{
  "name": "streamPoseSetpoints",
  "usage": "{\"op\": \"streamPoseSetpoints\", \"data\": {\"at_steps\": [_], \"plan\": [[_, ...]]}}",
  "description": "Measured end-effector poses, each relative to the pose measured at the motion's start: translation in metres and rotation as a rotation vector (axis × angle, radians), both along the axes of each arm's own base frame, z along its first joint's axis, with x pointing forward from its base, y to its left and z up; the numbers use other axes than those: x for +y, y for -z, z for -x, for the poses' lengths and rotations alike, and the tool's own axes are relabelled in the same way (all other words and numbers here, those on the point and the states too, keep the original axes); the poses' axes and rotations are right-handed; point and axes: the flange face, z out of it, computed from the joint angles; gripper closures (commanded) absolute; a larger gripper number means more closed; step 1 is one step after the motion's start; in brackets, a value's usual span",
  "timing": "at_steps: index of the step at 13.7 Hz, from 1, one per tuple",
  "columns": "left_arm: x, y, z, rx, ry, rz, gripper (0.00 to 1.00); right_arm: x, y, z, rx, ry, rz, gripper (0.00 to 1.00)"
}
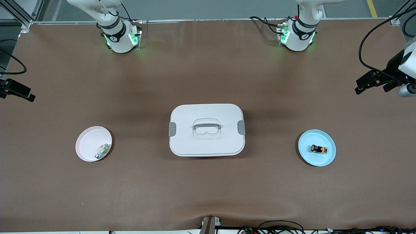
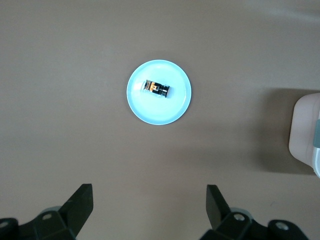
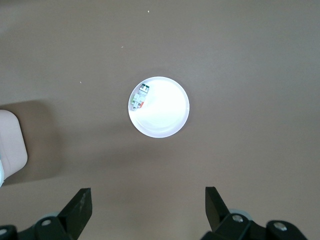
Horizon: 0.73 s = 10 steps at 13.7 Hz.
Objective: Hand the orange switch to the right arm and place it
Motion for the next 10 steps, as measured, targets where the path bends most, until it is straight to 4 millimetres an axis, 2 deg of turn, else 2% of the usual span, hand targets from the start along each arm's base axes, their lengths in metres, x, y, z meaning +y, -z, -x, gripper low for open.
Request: {"op": "streamPoseSetpoints", "data": {"at_steps": [2, 4, 10], "plan": [[0.001, 0.006, -0.002, 0.014, -0.001, 0.000, 0.00, 0.000, 0.000, 0.000, 0.000, 0.000, 0.000, 0.00], [0.000, 0.024, -0.010, 0.048, 0.003, 0.002, 0.00, 0.000, 0.000, 0.000, 0.000, 0.000, 0.000, 0.00], [0.002, 0.118, -0.056, 0.126, 0.112, 0.014, 0.00, -0.008, 0.000, 0.001, 0.000, 0.013, 0.000, 0.00]]}}
